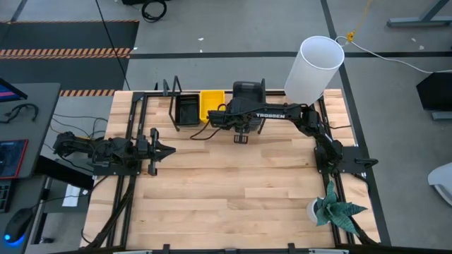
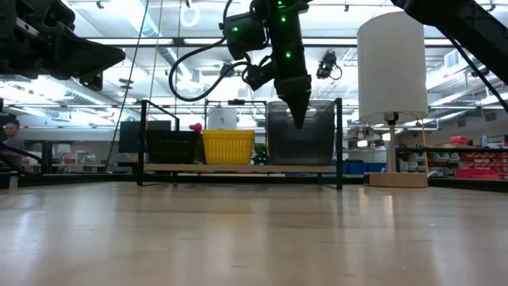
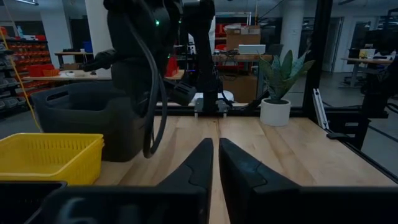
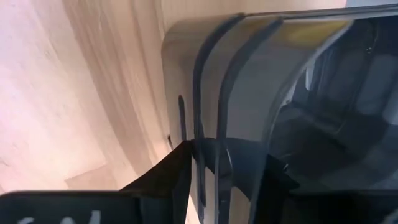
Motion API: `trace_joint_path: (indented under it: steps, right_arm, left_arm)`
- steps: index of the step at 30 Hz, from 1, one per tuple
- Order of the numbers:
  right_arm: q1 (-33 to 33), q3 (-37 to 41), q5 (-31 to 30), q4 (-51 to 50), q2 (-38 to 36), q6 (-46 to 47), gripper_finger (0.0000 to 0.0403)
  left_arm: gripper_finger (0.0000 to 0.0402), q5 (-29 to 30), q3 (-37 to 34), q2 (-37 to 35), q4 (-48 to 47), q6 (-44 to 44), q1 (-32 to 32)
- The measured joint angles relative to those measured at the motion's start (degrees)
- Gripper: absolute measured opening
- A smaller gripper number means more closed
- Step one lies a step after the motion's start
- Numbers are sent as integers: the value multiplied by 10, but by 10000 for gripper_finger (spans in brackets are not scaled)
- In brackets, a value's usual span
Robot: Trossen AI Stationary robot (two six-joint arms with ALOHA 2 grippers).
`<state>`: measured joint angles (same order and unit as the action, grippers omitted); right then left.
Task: Stack baskets on shelf by color
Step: Put the stacked gray transparent bin on the shelf
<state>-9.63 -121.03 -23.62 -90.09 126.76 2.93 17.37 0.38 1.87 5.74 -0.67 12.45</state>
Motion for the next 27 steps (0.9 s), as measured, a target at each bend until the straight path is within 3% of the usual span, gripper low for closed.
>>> trace_joint_path:
  steps: [10, 22, 25, 27]
  right_arm:
    - [7, -10, -5, 0, -3, 13, 133]
    - [14, -116, 4, 1, -4, 25, 135]
    - [16, -138, -30, 1, -4, 48, 135]
    - [19, -140, -85, 1, -5, 67, 132]
  left_arm:
    - [33, 0, 0, 0, 0, 0, 0]
    - [39, 0, 0, 0, 0, 0, 0]
    - [40, 0, 0, 0, 0, 0, 0]
    - [39, 0, 0, 0, 0, 0, 0]
